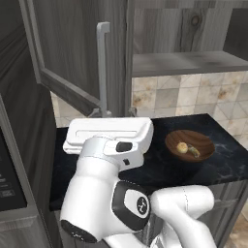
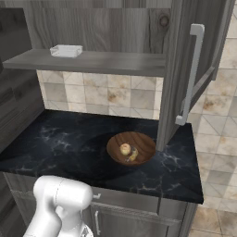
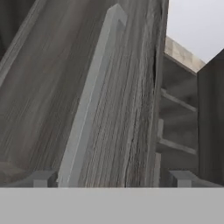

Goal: Open the cabinet. Pick the peach and banana from the cabinet and place them into the bowl. Then close the cabinet.

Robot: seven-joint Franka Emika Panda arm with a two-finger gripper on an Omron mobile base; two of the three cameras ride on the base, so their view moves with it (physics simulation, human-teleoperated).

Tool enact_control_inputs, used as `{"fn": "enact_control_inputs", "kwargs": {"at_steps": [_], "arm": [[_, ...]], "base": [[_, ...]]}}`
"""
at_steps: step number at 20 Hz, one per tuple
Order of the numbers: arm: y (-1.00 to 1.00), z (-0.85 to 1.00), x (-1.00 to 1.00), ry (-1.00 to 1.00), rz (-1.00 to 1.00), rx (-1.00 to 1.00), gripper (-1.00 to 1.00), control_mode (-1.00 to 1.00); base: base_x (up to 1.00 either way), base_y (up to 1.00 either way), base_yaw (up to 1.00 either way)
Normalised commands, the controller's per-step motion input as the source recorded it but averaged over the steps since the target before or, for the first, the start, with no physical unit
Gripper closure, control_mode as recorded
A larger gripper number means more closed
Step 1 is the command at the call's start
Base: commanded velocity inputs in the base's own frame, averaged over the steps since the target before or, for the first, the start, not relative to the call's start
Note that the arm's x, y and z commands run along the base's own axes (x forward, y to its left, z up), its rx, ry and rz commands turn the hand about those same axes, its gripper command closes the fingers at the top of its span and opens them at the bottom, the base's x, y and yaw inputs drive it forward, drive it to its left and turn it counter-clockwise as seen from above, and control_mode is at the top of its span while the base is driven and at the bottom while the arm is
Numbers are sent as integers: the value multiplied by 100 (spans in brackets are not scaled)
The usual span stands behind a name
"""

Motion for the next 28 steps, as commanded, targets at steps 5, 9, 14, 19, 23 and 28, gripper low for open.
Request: {"fn": "enact_control_inputs", "kwargs": {"at_steps": [5,9,14,19,23,28], "arm": [[0,-5,73,0,-26,0,-100,-100],[-51,-9,64,-4,-6,4,-100,-100],[-92,-25,92,-8,0,9,-100,-100],[-94,-33,100,-1,1,11,-100,-100],[-59,-29,100,0,4,4,-100,-100],[-39,-23,100,1,1,2,-100,-100]], "base": [[0,0,0],[0,0,0],[0,0,0],[0,0,0],[0,0,0],[0,0,0]]}}
